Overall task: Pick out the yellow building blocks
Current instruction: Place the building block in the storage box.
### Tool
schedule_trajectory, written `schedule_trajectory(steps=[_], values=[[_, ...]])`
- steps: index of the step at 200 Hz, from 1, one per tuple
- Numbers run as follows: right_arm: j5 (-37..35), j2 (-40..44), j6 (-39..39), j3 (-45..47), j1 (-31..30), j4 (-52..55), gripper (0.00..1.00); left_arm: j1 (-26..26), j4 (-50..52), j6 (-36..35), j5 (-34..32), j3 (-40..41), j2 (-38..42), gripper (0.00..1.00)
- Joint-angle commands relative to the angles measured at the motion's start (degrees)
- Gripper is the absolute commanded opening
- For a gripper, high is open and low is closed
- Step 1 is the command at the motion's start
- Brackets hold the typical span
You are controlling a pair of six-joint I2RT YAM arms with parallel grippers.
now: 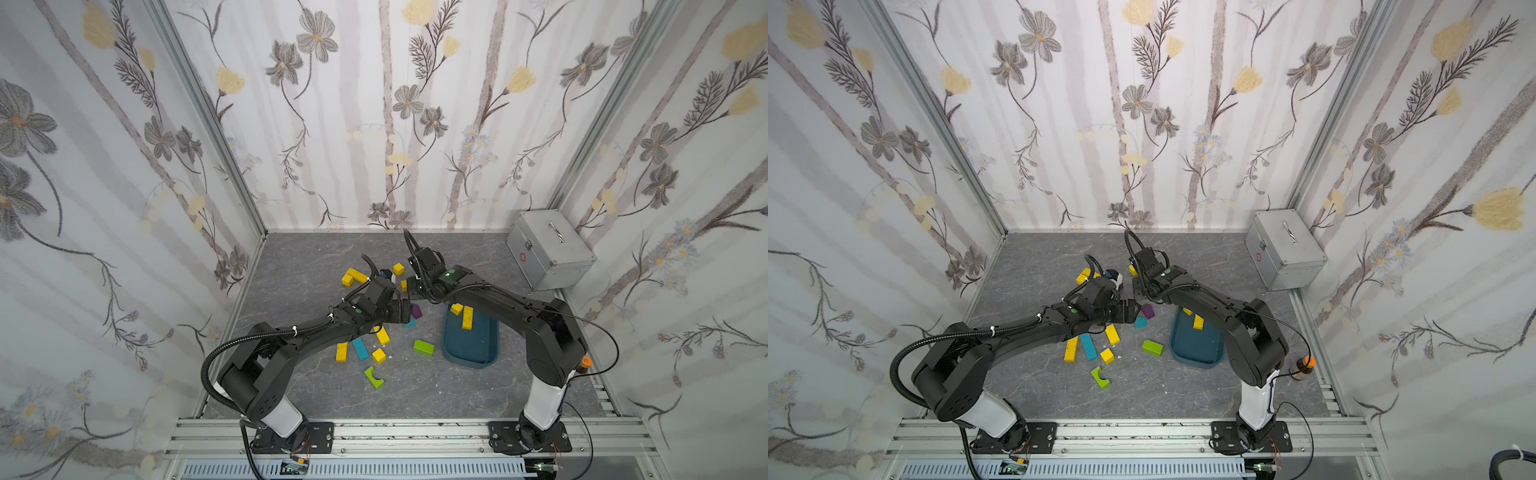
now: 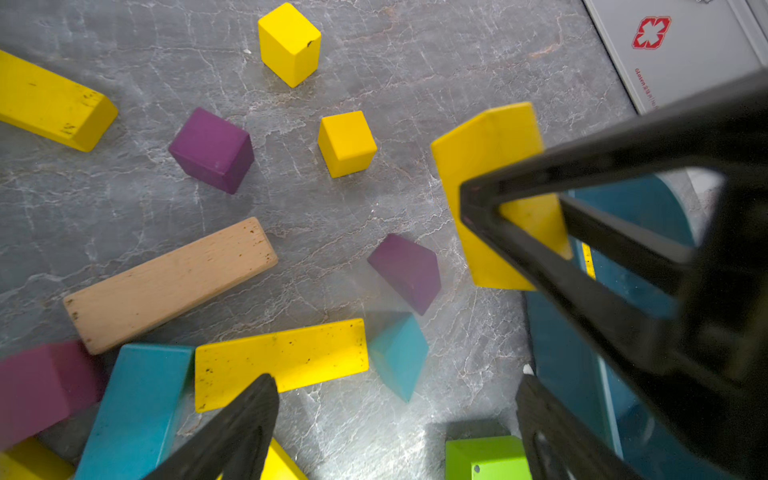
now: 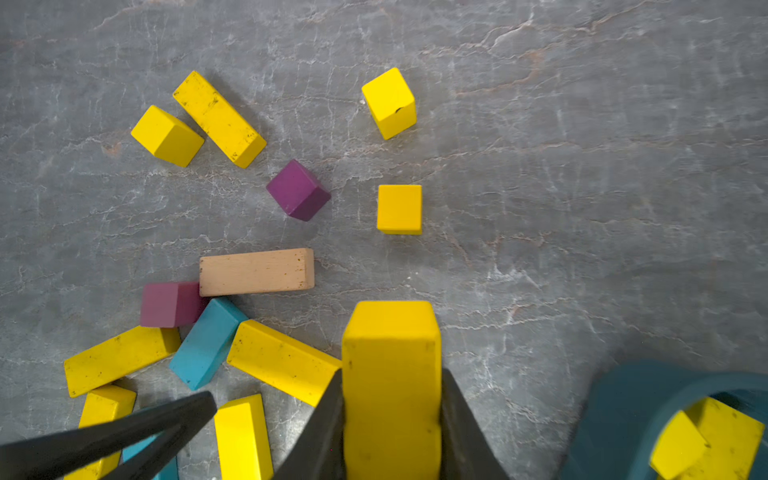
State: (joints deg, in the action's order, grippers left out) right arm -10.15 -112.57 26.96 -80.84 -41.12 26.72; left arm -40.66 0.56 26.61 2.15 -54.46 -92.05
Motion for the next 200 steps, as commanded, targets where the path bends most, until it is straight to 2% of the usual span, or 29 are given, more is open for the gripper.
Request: schedule_trajectory(steps=[1,62,143,200], values=[[-0.57,3.63,1.63,3.47,0.45,-1.23,0.30,-0.41,-1.30,-0.90,0.55,-3.34,-2.15,0.89],[-1.93,14.38,4.88,16.75,2.22,-3.05,0.31,-3.44,1.44,-2.57,3.90,-14.89,-10.25,0.88],[-2.97,26.99,6.72,26.54,5.61,-2.86,0.32,-7.34,5.85,-5.98,6.04,-27.97,-19.08,0.88],[-2.67,32.36,7.66,32.59,7.19,-2.59,0.33,-10.43,2.89,-7.58,8.04,-31.87,-21.26,0.88]])
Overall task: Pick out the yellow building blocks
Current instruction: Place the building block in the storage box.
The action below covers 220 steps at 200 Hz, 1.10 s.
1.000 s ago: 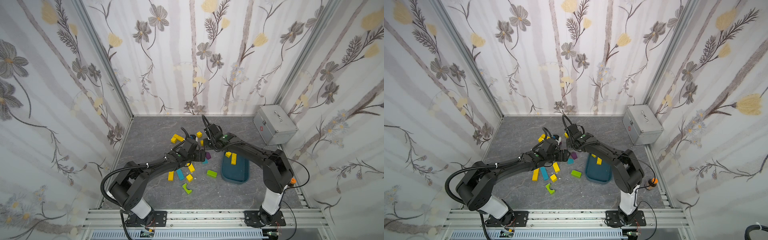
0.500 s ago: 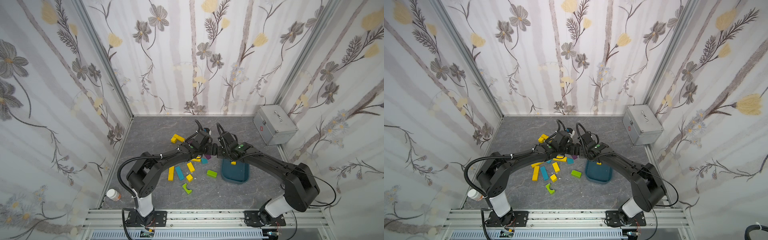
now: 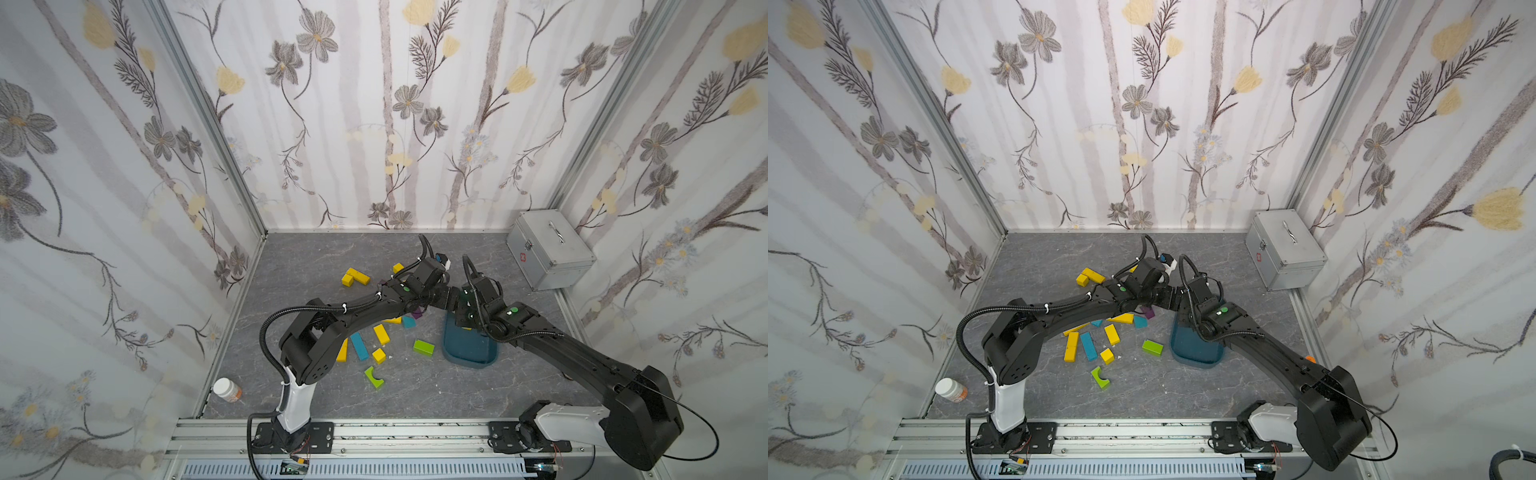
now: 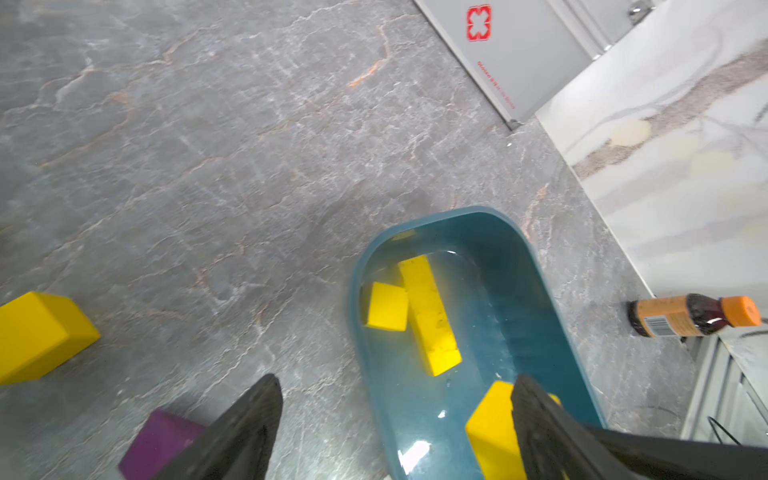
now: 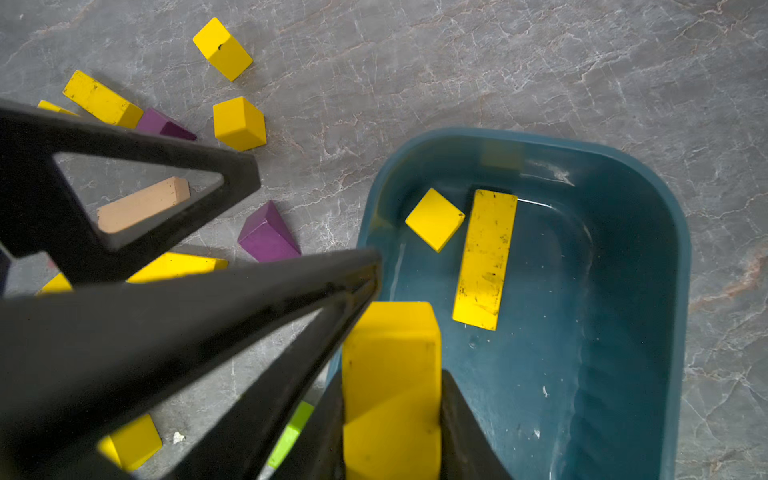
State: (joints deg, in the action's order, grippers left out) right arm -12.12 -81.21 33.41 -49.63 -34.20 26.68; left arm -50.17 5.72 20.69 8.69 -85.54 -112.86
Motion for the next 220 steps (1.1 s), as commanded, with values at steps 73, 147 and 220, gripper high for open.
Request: schedule_trajectory(steps=[73,147,220], values=[[-0.60,1.34,2.71,5.86,1.72,-5.13,0.33,-1.59,-0.12,-1.89,4.67,-3.08,-2.52,0.88],[-1.94,-2.51,2.98,4.89,3.97,-6.15,0.33,-1.55,1.40,-2.61,5.55,-3.40,-2.81,0.88],[-1.64,-5.20,0.60,5.33,7.34,-7.63,0.35,-1.44,3.69,-2.08,7.58,-4.98,-4.21,0.89]])
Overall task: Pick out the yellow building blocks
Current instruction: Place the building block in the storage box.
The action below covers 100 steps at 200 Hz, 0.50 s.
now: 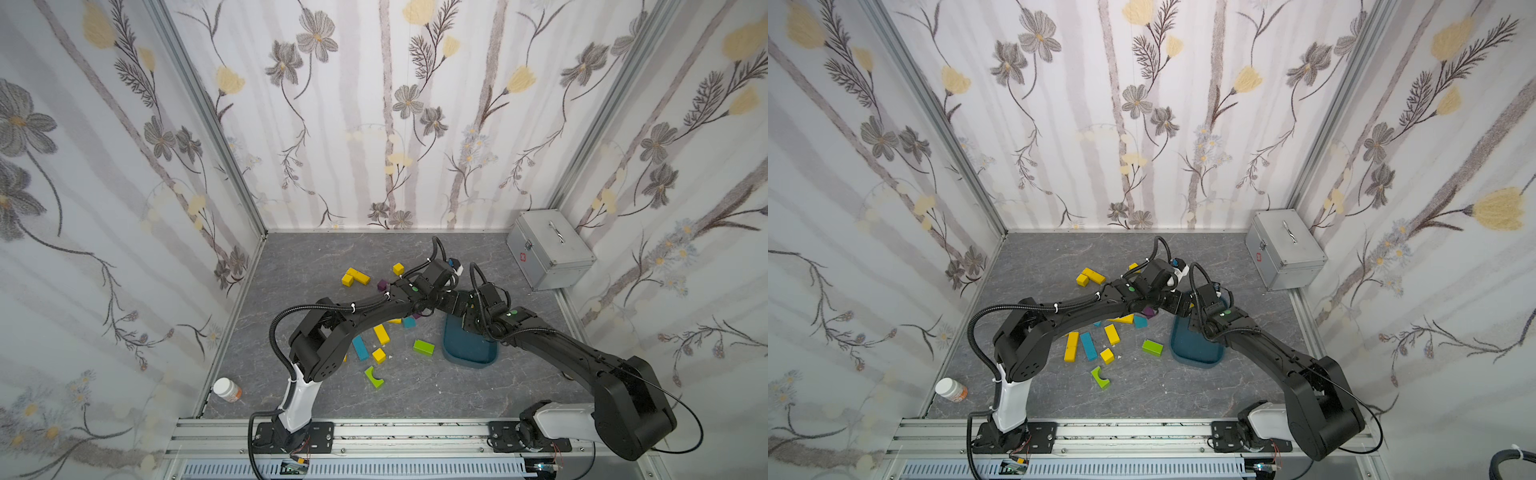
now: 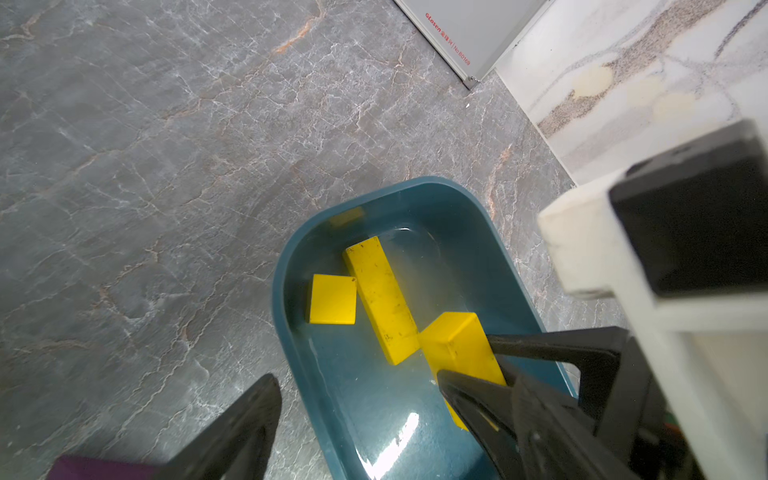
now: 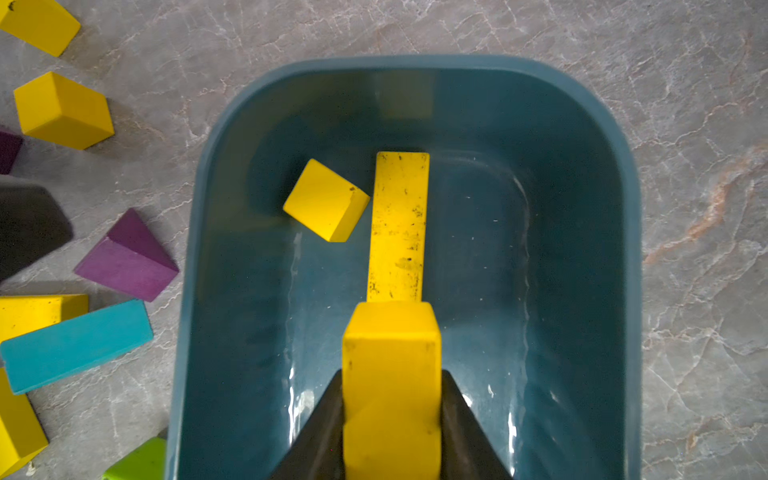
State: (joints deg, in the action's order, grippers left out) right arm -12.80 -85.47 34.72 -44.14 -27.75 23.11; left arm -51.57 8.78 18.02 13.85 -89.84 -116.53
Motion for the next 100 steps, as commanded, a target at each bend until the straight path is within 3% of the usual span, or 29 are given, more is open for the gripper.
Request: schedule_trajectory(steps=[1,100], values=[[-0.98,-0.98,-0.71,-0.16,0.96,-4.10,0.35,-0.07,0.63,0.64,2.46,-0.63,-0.54,0.89],[0.81,-8.25,-3.43,-3.41,6.87,-6.85,0.38,-0.04,1.99,4.05,5.48,-2.86,-3.16,0.89]])
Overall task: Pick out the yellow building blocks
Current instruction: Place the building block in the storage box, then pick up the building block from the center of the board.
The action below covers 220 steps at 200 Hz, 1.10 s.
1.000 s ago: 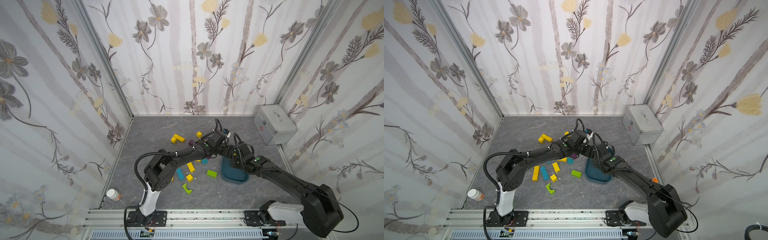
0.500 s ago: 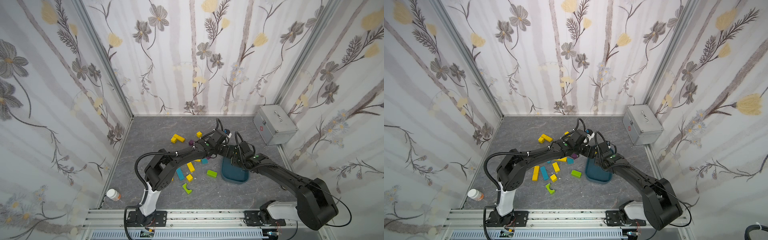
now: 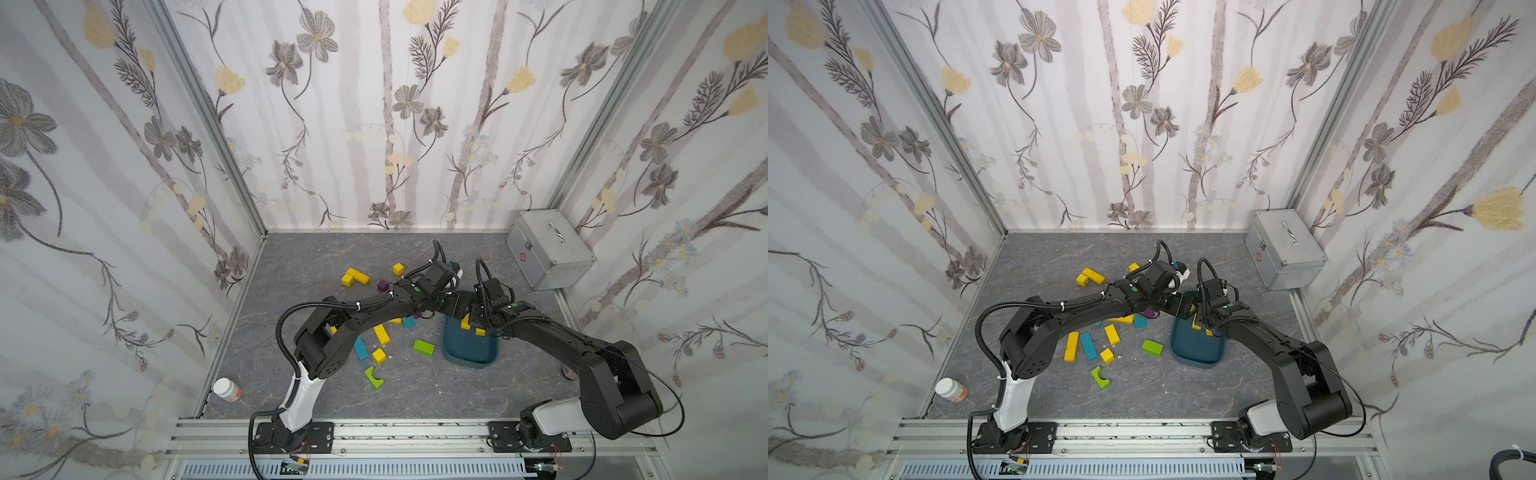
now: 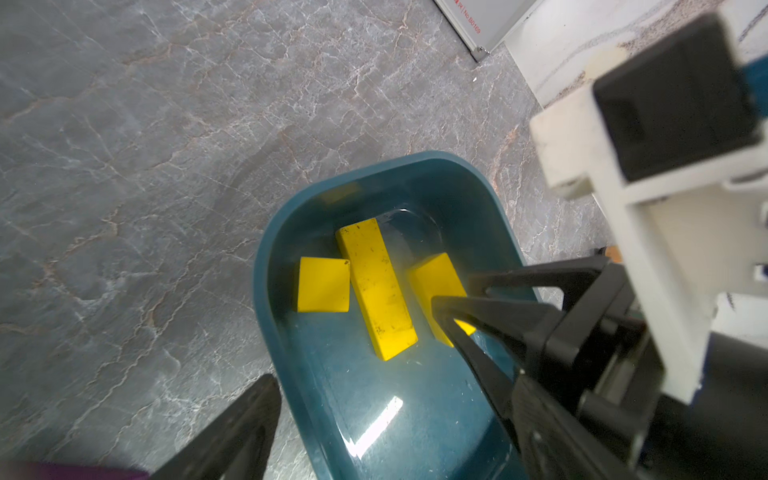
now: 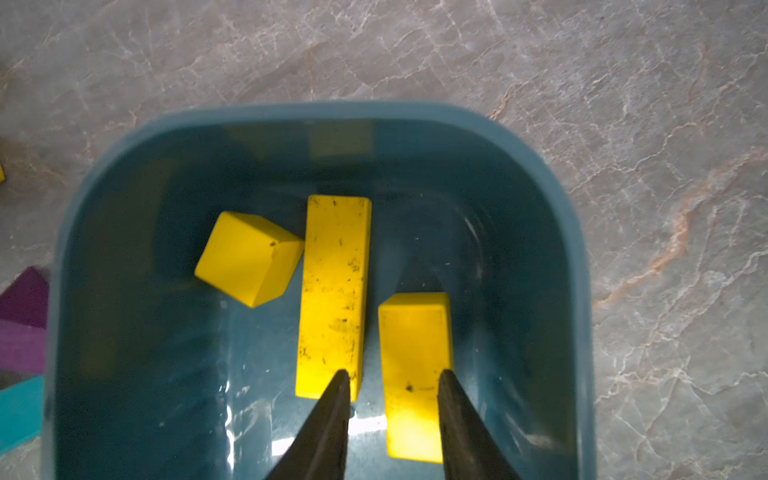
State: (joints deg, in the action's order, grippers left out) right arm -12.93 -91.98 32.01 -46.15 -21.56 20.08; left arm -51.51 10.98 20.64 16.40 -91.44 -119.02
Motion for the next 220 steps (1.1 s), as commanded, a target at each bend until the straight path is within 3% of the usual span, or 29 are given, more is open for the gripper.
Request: schedule_trajectory(steps=[1,59,98,133,220], values=[[0.96,-1.85,-0.76,-1.40,0.71,-3.82,0.38,-0.10,-0.24,1.46,2.93,-1.32,-0.72,0.89],[3.92,-1.33,-1.21,-2.10,1.01,-4.17,0.38,-0.10,4.09,-1.02,1.99,-4.44,-0.44,0.89],[5.41,1.89,-1.97,-3.75,0.53,-3.00,0.39,0.00,9.33,-5.42,-5.05,-6.27,0.87,0.89],[6.94,6.01,-1.54,-5.01,-0.83,-2.78,0.40,0.08,11.09,-6.83,-5.62,-5.46,3.97,0.89],[4.03,4.53,4.89,-10.37,-14.12,-2.92,0.41,0.00,8.09,-3.17,-2.94,6.06,14.77,0.87]])
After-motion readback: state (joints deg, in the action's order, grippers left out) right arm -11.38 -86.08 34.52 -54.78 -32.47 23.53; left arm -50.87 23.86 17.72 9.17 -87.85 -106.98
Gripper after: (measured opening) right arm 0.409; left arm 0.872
